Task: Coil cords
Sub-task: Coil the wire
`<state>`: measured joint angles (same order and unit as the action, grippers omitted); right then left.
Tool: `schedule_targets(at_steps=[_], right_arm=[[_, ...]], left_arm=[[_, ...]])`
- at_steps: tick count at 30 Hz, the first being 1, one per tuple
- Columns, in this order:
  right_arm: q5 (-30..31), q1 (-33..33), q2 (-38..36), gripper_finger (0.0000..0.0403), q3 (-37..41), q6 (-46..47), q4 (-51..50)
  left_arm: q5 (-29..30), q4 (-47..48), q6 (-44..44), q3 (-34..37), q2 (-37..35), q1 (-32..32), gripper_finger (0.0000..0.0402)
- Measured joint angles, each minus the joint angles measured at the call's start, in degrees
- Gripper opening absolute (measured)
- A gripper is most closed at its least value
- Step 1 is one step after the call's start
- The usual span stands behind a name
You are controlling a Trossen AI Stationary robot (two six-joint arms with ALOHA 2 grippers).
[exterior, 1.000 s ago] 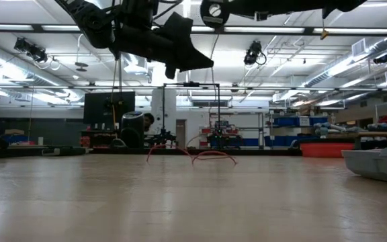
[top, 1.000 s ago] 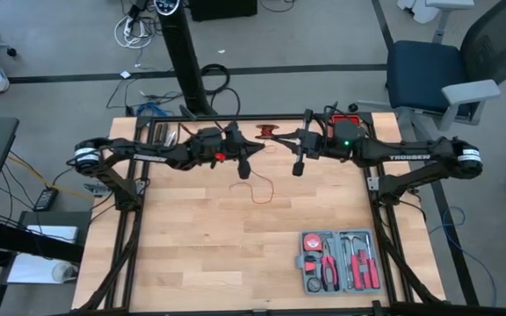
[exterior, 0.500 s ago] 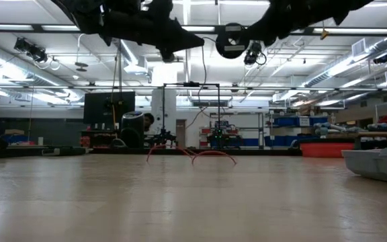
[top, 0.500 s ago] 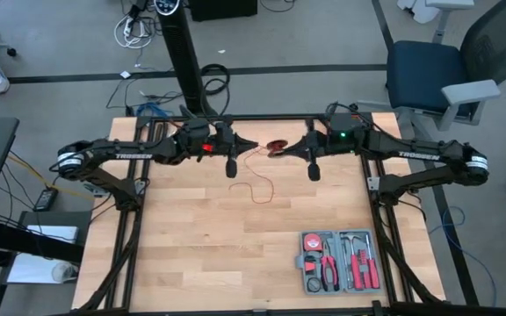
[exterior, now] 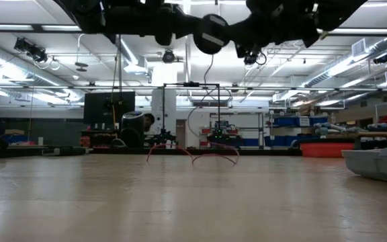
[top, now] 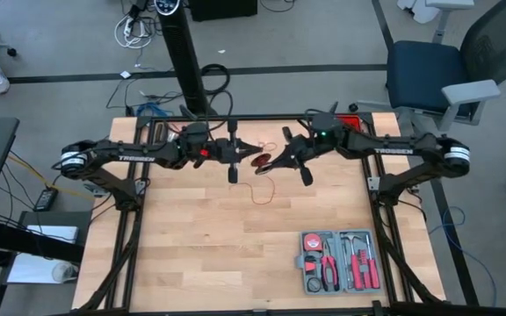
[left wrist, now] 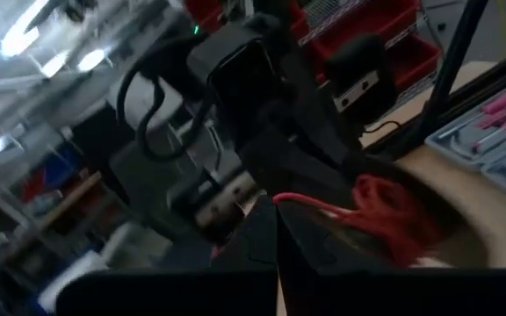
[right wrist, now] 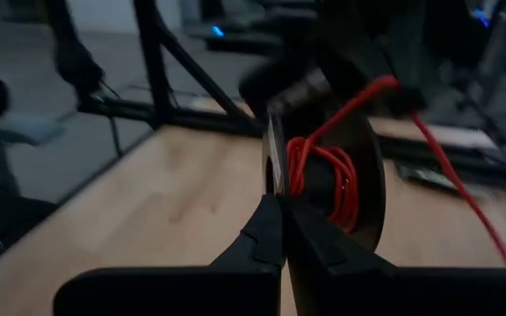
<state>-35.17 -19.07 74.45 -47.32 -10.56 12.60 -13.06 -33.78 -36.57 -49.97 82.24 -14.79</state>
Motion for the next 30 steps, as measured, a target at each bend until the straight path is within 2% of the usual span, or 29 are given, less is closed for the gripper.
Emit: schedule_targets(at_steps=[4,9,18,26,30], right_arm=[[-5.3,-0.3,3.3,0.0,0.0,1.7,7.6],[-10.3,0.0,6.5,0.0,0.1,3.4,16.6],[-11.6,-0.2,6.6,0.0,0.2,3.2,18.9],[-12.1,-0.1,6.4,0.0,0.2,2.4,21.6],[-12.2,-0.1,6.4,0.0,0.2,2.3,22.7]], left_arm=[[-1.6,-4.3,-1.9,0.0,2.1,0.3,0.0],[-5.0,-6.6,0.7,-0.1,4.1,0.8,0.0],[-8.1,-6.4,22.5,-0.2,4.2,0.8,0.0005],[-7.9,-4.3,27.3,0.0,4.7,0.9,0.0077],[-7.9,-5.0,27.9,0.0,4.9,1.2,0.0087]])
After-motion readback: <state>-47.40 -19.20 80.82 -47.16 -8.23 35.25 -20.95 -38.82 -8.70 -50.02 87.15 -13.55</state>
